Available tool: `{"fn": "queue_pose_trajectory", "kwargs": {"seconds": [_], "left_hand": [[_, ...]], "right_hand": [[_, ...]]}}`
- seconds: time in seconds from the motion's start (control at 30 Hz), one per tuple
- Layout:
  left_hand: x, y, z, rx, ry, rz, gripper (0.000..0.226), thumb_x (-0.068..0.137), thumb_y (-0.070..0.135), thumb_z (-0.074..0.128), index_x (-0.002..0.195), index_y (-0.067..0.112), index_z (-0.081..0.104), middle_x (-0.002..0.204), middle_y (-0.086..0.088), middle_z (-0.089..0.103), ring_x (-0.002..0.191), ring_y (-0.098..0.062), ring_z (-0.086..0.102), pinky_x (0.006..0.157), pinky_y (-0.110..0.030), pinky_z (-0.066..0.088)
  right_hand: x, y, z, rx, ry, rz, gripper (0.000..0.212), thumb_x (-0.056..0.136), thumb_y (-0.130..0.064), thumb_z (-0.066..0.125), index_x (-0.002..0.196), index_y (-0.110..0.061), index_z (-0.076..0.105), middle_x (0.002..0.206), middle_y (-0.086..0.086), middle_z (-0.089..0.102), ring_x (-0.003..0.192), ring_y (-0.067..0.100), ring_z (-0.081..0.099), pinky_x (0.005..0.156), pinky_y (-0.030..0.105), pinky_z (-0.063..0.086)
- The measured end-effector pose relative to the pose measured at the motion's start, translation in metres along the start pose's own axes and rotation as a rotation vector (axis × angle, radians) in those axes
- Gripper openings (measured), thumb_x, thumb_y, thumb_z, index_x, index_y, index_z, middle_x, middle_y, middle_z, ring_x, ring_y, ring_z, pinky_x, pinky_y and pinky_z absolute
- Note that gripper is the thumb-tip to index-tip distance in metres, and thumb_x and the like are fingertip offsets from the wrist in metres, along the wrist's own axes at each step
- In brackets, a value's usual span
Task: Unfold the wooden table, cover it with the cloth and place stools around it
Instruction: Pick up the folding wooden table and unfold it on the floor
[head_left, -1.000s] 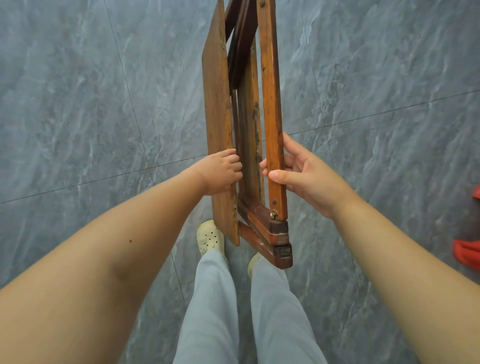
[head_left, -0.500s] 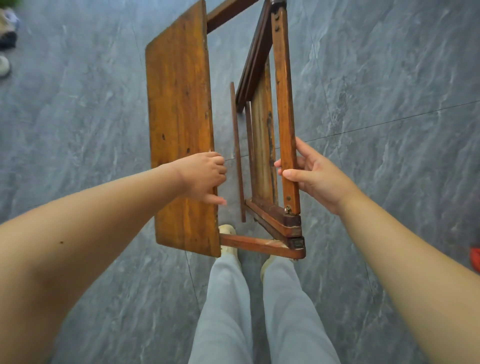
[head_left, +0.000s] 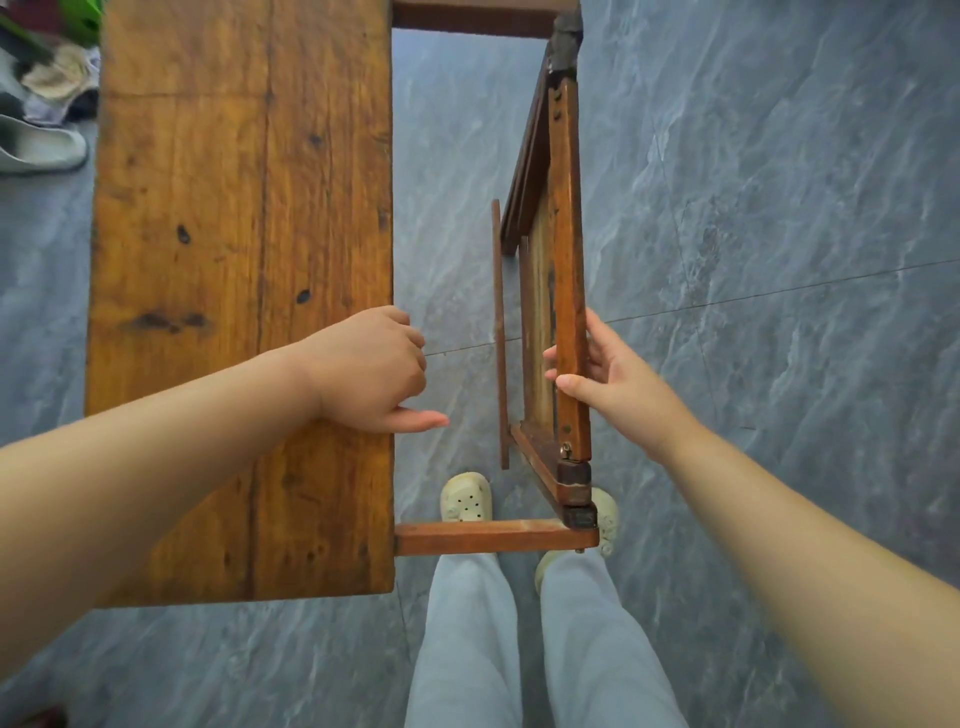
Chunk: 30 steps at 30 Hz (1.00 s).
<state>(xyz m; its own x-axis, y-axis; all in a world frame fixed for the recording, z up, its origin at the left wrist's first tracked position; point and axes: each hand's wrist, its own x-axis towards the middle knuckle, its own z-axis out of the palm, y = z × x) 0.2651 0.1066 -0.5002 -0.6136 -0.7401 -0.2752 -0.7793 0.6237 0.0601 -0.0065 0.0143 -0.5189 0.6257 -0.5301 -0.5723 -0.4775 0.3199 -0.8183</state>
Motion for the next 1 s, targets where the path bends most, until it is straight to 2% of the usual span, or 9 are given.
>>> {"fn": "queue_pose_trajectory", "kwargs": {"seconds": [0.1, 0.17, 0.23, 0.33, 0.43, 0.53, 0.67, 0.83, 1.0], "left_hand": [[0.006, 0.003, -0.008, 0.001, 0.041, 0.022, 0.073, 0.092, 0.063, 0.012, 0.043, 0.02, 0.045, 0.044, 0.008, 0.043, 0.047, -0.011, 0.035, 0.059, -0.028, 0.02], [0.012, 0.004, -0.011, -0.004, 0.077, 0.035, 0.072, 0.092, 0.062, 0.013, 0.042, 0.019, 0.043, 0.043, 0.007, 0.041, 0.046, -0.013, 0.035, 0.06, -0.029, 0.02], [0.018, 0.007, -0.012, -0.02, 0.077, 0.035, 0.075, 0.091, 0.063, 0.008, 0.042, 0.019, 0.044, 0.043, 0.006, 0.042, 0.046, -0.014, 0.036, 0.06, -0.029, 0.018], [0.024, 0.01, -0.014, -0.022, 0.09, 0.027, 0.076, 0.091, 0.063, 0.006, 0.04, 0.019, 0.041, 0.041, 0.006, 0.039, 0.043, -0.014, 0.034, 0.06, -0.029, 0.017], [0.024, 0.011, -0.014, -0.004, 0.101, 0.014, 0.073, 0.092, 0.061, 0.011, 0.039, 0.018, 0.038, 0.039, 0.006, 0.036, 0.041, -0.014, 0.033, 0.058, -0.029, 0.018], [0.021, 0.012, -0.009, -0.013, 0.069, -0.002, 0.077, 0.091, 0.061, 0.005, 0.041, 0.018, 0.044, 0.041, 0.005, 0.039, 0.043, -0.015, 0.038, 0.059, -0.03, 0.018], [0.01, 0.008, -0.007, -0.036, 0.074, -0.026, 0.077, 0.091, 0.061, 0.004, 0.039, 0.019, 0.041, 0.039, 0.006, 0.039, 0.041, -0.014, 0.037, 0.058, -0.03, 0.018], [-0.001, 0.004, -0.009, 0.007, 0.067, -0.03, 0.075, 0.092, 0.059, 0.009, 0.038, 0.018, 0.041, 0.038, 0.006, 0.036, 0.04, -0.014, 0.034, 0.057, -0.029, 0.018], [-0.011, 0.002, -0.003, -0.01, 0.052, -0.047, 0.077, 0.091, 0.059, 0.004, 0.039, 0.018, 0.043, 0.04, 0.006, 0.038, 0.041, -0.013, 0.036, 0.057, -0.029, 0.019]], "right_hand": [[0.002, -0.003, 0.006, -0.096, 0.085, -0.023, 0.076, 0.091, -0.046, 0.055, 0.151, -0.04, 0.008, 0.133, -0.012, 0.053, 0.123, 0.006, 0.053, 0.105, 0.042, 0.045], [0.006, -0.003, 0.009, -0.115, 0.155, -0.039, 0.082, 0.091, -0.052, 0.051, 0.15, -0.043, -0.006, 0.133, -0.006, 0.052, 0.111, 0.01, 0.061, 0.099, 0.045, 0.049], [0.009, -0.003, 0.014, -0.146, 0.233, -0.046, 0.086, 0.089, -0.056, 0.05, 0.146, -0.046, -0.014, 0.125, -0.004, 0.054, 0.093, 0.007, 0.066, 0.087, 0.042, 0.056], [0.009, -0.001, 0.023, -0.252, 0.364, -0.064, 0.094, 0.081, -0.068, 0.051, 0.144, -0.05, -0.015, 0.146, -0.001, 0.043, 0.109, 0.009, 0.06, 0.086, 0.026, 0.048], [0.012, 0.001, 0.029, -0.283, 0.429, -0.098, 0.098, 0.082, -0.057, 0.061, 0.145, -0.05, -0.013, 0.16, -0.009, 0.019, 0.122, 0.012, 0.053, 0.088, 0.021, 0.042], [0.017, 0.003, 0.037, -0.339, 0.481, -0.108, 0.1, 0.084, -0.045, 0.067, 0.147, -0.046, -0.011, 0.158, -0.005, 0.026, 0.119, 0.017, 0.056, 0.09, 0.028, 0.048], [0.024, 0.002, 0.05, -0.407, 0.531, -0.108, 0.103, 0.084, -0.038, 0.069, 0.148, -0.042, -0.011, 0.146, 0.002, 0.045, 0.108, 0.015, 0.059, 0.082, 0.024, 0.048], [0.028, -0.001, 0.064, -0.393, 0.541, -0.115, 0.109, 0.081, -0.034, 0.074, 0.148, -0.043, -0.012, 0.152, -0.001, 0.037, 0.111, 0.014, 0.058, 0.079, 0.017, 0.041], [0.034, -0.002, 0.072, -0.346, 0.516, -0.113, 0.106, 0.083, -0.026, 0.072, 0.148, -0.044, -0.009, 0.141, 0.008, 0.049, 0.101, 0.017, 0.062, 0.077, 0.017, 0.046]]}}
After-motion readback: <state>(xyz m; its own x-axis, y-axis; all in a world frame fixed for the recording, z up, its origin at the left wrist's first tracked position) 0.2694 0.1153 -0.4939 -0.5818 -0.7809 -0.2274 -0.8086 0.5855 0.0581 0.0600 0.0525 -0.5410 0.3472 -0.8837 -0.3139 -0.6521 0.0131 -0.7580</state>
